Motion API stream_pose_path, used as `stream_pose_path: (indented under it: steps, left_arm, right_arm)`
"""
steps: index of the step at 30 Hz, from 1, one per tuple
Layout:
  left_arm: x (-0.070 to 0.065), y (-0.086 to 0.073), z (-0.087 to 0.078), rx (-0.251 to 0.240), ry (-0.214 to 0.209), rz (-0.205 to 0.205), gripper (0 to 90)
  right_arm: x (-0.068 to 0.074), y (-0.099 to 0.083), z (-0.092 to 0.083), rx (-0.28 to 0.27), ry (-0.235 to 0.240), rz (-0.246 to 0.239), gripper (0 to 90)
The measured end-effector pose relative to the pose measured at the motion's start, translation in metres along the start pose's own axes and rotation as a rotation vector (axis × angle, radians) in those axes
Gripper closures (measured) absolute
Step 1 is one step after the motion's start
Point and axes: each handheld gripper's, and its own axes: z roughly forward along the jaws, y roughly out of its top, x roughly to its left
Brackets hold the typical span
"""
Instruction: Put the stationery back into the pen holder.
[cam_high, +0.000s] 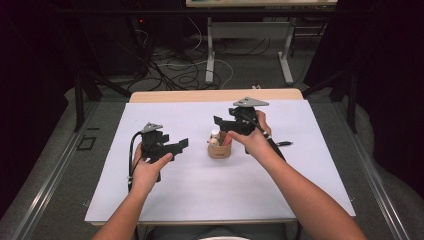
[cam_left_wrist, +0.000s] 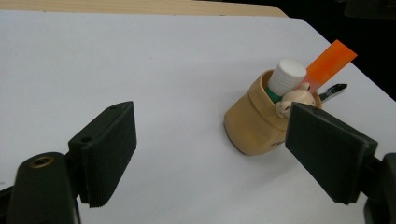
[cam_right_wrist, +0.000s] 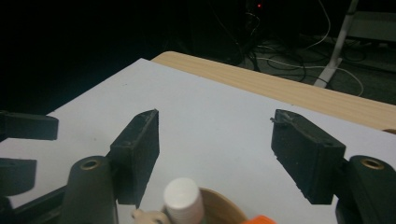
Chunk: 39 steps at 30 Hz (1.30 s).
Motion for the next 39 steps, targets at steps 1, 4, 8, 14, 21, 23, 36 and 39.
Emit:
stream_pose_path:
  steps: [1,4,8,14,21,23,36,39]
  left_arm:
    - [0.000,0.000,0.000,0.000,0.000,0.000,16.9]
    - [0.001,0.000,0.000,0.004,0.002,-0.001,16.9]
    - [0.001,0.000,0.001,0.003,0.003,-0.002,16.9]
    - [0.002,0.001,0.001,0.006,0.004,-0.001,16.9]
    - [0.005,0.000,0.001,0.012,0.008,-0.002,16.9]
    - [0.006,0.000,0.001,0.010,0.012,-0.001,16.9]
    - [0.013,0.002,-0.002,0.011,0.031,0.010,16.9]
    - [0.014,0.002,-0.002,0.014,0.034,0.018,16.8]
  right_arm:
    - [-0.004,0.000,-0.002,0.001,-0.003,-0.014,32.0]
    - [-0.013,0.000,-0.008,0.011,-0.027,-0.028,30.5]
    - [-0.026,-0.001,-0.016,0.021,-0.066,-0.054,28.6]
    - [-0.039,-0.002,-0.026,0.026,-0.067,-0.059,26.4]
    - [-0.054,-0.007,-0.033,0.069,-0.056,-0.116,22.2]
    - [-0.058,-0.009,-0.035,0.089,-0.049,-0.116,23.7]
    - [-0.069,-0.015,-0.040,0.234,0.005,-0.240,16.3]
    - [-0.070,-0.017,-0.039,0.246,-0.001,-0.309,17.1]
